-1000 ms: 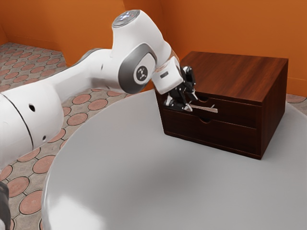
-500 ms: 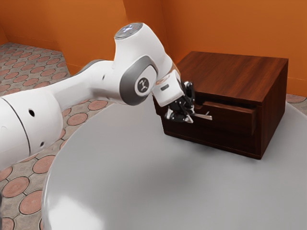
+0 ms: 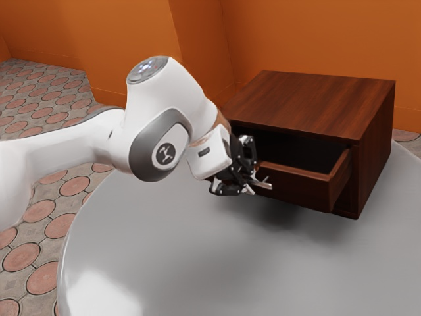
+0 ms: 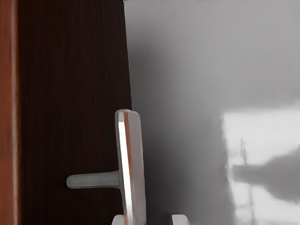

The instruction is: Pull the drawer handle with one arm to open the drawer

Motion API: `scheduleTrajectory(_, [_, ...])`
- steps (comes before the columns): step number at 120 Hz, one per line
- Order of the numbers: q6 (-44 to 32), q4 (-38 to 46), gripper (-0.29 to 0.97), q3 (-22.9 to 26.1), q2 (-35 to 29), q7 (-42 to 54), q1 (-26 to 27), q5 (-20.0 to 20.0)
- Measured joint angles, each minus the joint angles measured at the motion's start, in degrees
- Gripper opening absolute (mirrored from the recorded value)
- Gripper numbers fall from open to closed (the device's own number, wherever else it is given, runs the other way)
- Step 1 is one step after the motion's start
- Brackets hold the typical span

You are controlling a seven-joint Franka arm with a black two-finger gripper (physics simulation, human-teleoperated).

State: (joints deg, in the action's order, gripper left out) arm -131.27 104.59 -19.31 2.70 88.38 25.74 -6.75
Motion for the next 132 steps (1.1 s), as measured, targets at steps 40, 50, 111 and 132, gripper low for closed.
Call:
scheduleTrajectory(40, [-2.96, 10.04, 0.01, -0.23, -8.72, -0.83, 1.13, 3.74])
scheduleTrajectory(50, [-3.45, 12.10, 0.01, -0.22, -11.17, -1.96, 1.52, 7.47])
scheduleTrajectory(111, [-4.18, 16.89, 0.04, -0.21, -15.51, -6.37, 3.33, 11.45])
scheduleTrajectory(132, [-3.81, 16.90, 0.17, -0.04, -15.72, -7.10, 3.33, 11.46])
